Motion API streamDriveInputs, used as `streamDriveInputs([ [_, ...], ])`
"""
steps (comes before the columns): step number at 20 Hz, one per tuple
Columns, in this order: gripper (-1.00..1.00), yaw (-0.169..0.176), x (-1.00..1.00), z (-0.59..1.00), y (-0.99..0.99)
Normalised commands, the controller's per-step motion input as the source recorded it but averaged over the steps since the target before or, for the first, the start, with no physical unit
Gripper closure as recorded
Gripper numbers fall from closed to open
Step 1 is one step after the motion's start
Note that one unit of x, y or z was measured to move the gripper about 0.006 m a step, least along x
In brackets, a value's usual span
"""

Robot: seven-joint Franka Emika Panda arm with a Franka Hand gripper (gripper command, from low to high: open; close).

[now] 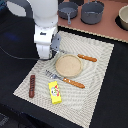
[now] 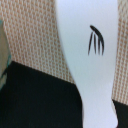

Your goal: Interact with the objects in diverse but meaningful ways.

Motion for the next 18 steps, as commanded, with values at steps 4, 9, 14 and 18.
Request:
streamDriveInputs([
  [4, 1.0, 0.059, -0.08, -0.25, 0.06],
  [9, 1.0, 0.058, -0.09, -0.25, 0.05],
  [14, 1.0, 0.06, -0.11, -0.27, 0.03],
  [18, 1.0, 0.065, -0.21, -0.21, 0.0],
])
